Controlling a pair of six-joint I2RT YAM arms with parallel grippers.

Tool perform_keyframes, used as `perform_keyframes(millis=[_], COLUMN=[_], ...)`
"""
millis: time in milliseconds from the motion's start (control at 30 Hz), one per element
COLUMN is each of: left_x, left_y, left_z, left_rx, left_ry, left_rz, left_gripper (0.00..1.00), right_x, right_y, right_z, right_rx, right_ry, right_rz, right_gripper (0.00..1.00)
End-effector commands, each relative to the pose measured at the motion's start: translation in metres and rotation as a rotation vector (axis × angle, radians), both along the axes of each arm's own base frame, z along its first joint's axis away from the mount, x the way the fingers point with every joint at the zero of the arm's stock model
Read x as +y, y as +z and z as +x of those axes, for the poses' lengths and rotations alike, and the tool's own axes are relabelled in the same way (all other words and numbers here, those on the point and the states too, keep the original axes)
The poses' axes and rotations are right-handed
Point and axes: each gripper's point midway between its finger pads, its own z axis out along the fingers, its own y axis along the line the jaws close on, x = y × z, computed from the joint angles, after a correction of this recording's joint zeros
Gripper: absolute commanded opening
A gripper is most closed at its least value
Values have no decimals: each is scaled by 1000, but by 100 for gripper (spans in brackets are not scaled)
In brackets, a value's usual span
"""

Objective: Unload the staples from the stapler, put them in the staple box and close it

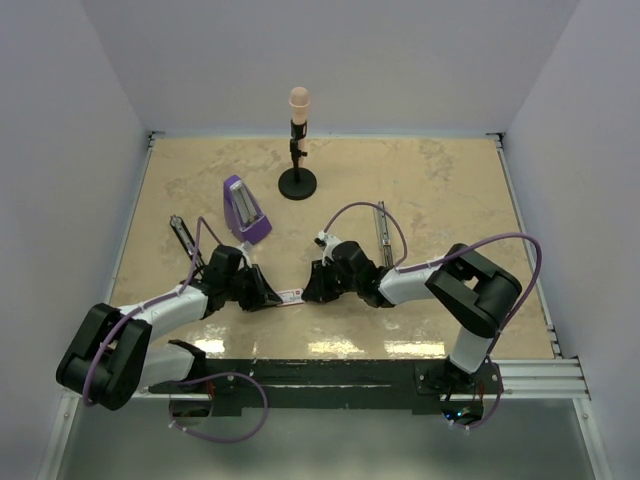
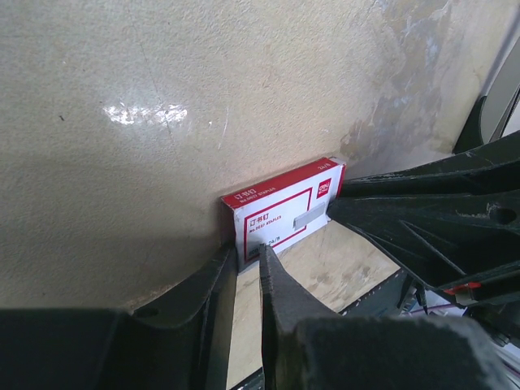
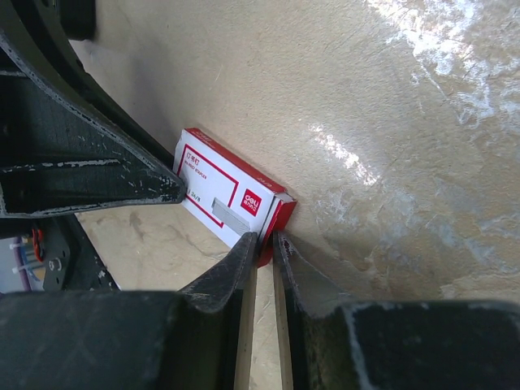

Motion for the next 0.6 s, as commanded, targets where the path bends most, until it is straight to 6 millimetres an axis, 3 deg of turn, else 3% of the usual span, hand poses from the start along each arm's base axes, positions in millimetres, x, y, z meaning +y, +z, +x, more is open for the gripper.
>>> perform_keyframes(millis=[0, 167, 333, 467, 567], left_x=[-5, -5, 0, 7, 13], left_y=[-1, 1, 4, 9, 14], left_z=[-1, 1, 4, 9, 13], left_rx=[3, -7, -10, -33, -50], left_ry=[-10, -11, -3, -1, 3], left_rz=[-7, -4, 37, 93, 134], left_gripper=[22, 22, 30, 49, 57], right_x=[16, 12, 7, 0, -8], right_y=[13, 16, 23, 31, 40], right_z=[2, 4, 7, 9, 10], right_rx=[-25, -37, -55, -77, -109], right_ry=[2, -17, -33, -56, -70], right_rz=[43, 33, 16, 3, -12], right_gripper=[18, 25, 33, 40, 47])
